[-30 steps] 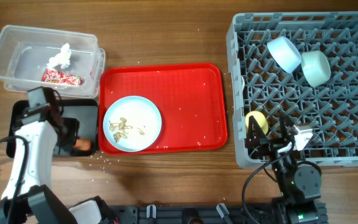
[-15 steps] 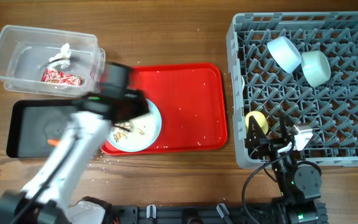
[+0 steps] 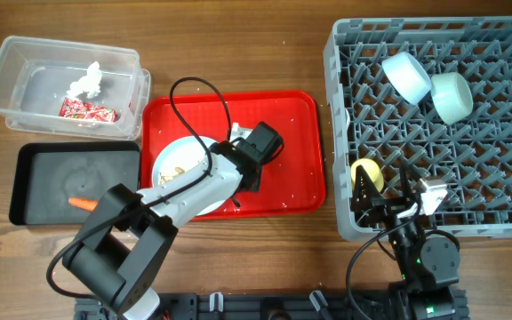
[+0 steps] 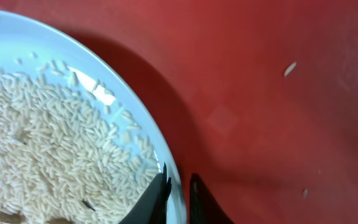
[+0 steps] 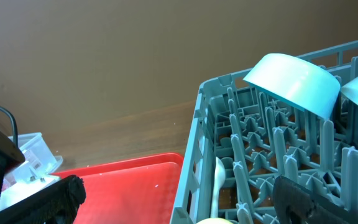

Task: Sort waste into correct bins and load items into the dishwasher rack
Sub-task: 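Grasp the rice plate with the left gripper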

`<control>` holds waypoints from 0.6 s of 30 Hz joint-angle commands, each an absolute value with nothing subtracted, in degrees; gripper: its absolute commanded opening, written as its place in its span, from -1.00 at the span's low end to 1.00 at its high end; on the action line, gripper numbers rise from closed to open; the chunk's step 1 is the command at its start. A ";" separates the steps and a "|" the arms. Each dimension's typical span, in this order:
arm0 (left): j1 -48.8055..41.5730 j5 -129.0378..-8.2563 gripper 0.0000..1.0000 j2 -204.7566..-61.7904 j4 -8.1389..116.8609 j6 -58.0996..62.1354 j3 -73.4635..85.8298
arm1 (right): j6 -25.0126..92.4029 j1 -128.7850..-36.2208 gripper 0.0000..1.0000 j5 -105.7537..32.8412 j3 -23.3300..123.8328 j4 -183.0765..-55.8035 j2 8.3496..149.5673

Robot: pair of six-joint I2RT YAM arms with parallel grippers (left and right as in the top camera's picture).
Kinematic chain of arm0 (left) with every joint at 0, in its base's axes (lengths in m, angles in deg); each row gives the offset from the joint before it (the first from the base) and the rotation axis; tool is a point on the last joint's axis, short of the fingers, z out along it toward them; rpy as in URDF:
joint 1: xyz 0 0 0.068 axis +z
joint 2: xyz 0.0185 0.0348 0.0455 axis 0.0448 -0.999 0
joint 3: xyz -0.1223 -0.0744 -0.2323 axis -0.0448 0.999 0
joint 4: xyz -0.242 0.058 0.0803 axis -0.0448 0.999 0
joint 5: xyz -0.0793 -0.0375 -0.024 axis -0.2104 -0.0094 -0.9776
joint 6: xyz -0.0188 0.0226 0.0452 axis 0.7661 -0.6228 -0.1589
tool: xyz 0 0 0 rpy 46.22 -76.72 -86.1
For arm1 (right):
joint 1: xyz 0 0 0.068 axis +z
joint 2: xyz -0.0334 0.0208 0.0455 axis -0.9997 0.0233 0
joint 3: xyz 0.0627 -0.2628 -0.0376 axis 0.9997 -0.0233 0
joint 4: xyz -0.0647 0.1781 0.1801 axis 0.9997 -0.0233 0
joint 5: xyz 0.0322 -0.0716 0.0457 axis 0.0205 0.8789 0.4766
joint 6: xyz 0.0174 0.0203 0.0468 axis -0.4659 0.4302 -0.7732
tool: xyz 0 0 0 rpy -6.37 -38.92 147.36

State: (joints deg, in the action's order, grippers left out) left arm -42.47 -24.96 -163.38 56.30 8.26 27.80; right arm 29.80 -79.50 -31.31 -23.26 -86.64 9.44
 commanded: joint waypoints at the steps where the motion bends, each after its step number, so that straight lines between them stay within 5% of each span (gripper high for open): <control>1: -42.20 -23.56 -0.70 -164.93 55.44 8.00 27.56 | 29.41 -79.65 1.00 -30.78 -23.33 -86.51 9.11; 5: -42.20 -23.40 -0.68 -168.71 53.91 6.64 27.56 | 29.41 -79.65 1.00 -30.78 -23.33 -86.49 9.11; 10: -42.20 -23.36 -0.92 -169.30 55.16 6.68 26.47 | 29.41 -79.65 0.99 -30.81 -23.31 -86.51 9.11; 18: -40.65 -15.64 -0.92 -163.21 82.70 8.00 6.29 | 29.43 -79.65 1.00 -30.81 -23.33 -86.51 9.11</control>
State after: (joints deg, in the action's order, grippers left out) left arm -42.23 -19.16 -166.68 75.79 7.27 15.23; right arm 29.80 -79.50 -31.31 -23.26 -86.64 9.44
